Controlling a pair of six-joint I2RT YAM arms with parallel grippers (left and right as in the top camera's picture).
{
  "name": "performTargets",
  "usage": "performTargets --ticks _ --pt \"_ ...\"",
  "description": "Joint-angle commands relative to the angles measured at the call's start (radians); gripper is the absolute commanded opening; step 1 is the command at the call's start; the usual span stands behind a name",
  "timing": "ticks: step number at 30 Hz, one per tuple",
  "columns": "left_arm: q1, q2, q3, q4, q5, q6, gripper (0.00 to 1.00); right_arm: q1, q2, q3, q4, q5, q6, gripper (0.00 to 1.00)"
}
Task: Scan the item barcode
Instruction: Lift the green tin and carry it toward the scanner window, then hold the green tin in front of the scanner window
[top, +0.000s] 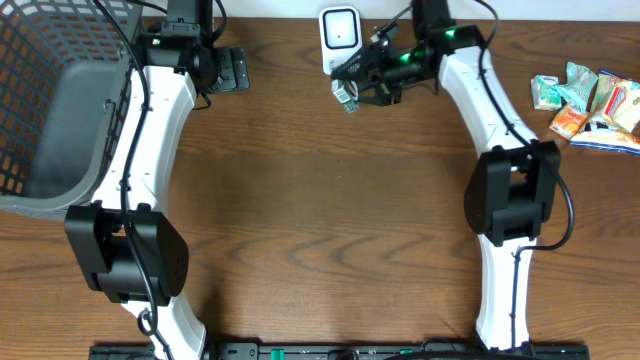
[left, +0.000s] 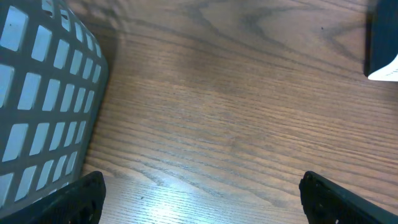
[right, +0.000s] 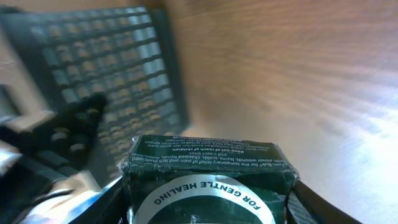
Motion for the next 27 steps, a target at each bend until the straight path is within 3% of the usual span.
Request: performTargets --ticks 1,6,15,27 --pt "0.000 -0.021 0.012 -0.003 -0.009 -0.016 0.98 -0.024 -0.020 0.003 0.005 -0.172 0.195 0.48" --pt "0.000 -0.021 0.012 -0.003 -0.009 -0.016 0.98 -0.049 -0.020 0.003 0.064 -0.190 0.428 0.42" --pt "0.000 -0.021 0.012 -0.003 -0.009 -0.016 0.98 -0.047 -0.020 0.003 0.424 -0.202 0.792 0.43" --pt "0.000 -0.021 0.012 -0.003 -0.009 -0.016 0.98 -0.035 -0.020 0.003 0.482 -0.143 0.813 0.44"
